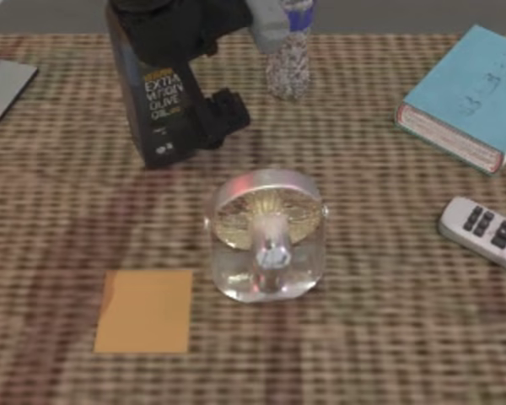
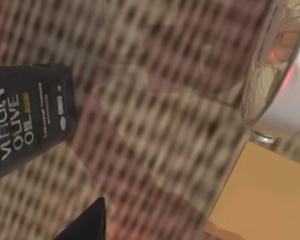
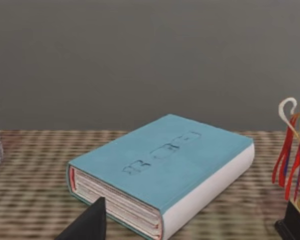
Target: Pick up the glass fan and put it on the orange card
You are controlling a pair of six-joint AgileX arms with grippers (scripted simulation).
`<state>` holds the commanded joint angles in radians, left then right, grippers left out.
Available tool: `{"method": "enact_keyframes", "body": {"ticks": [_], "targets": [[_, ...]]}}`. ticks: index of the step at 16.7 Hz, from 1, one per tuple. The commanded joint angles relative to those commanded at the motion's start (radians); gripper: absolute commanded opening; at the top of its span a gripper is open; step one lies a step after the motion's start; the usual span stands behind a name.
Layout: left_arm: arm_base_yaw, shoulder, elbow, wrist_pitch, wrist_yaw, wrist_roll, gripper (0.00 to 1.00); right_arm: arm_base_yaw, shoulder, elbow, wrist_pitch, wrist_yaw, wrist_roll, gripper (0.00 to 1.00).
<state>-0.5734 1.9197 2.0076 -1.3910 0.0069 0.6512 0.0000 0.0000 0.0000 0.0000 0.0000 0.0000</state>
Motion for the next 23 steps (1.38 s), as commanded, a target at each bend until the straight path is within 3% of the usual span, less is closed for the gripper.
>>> {"method": "enact_keyframes", "body": {"ticks": [5,9,16,23], "targets": [[-0.09,0.307,0.321,-0.213,-0.002,0.095,1.0,0.0,0.0,0.0,0.0,0.0,0.0,1.0],[-0.119,0.412,0.428,-0.283,-0.003,0.125,1.0,0.0,0.0,0.0,0.0,0.0,0.0,1.0],[-0.116,0.408,0.41,-0.266,-0.003,0.126,1.0,0.0,0.0,0.0,0.0,0.0,0.0,1.0],[-0.117,0.35,0.135,-0.057,-0.004,0.126,1.0,0.0,0.0,0.0,0.0,0.0,0.0,1.0]]}}
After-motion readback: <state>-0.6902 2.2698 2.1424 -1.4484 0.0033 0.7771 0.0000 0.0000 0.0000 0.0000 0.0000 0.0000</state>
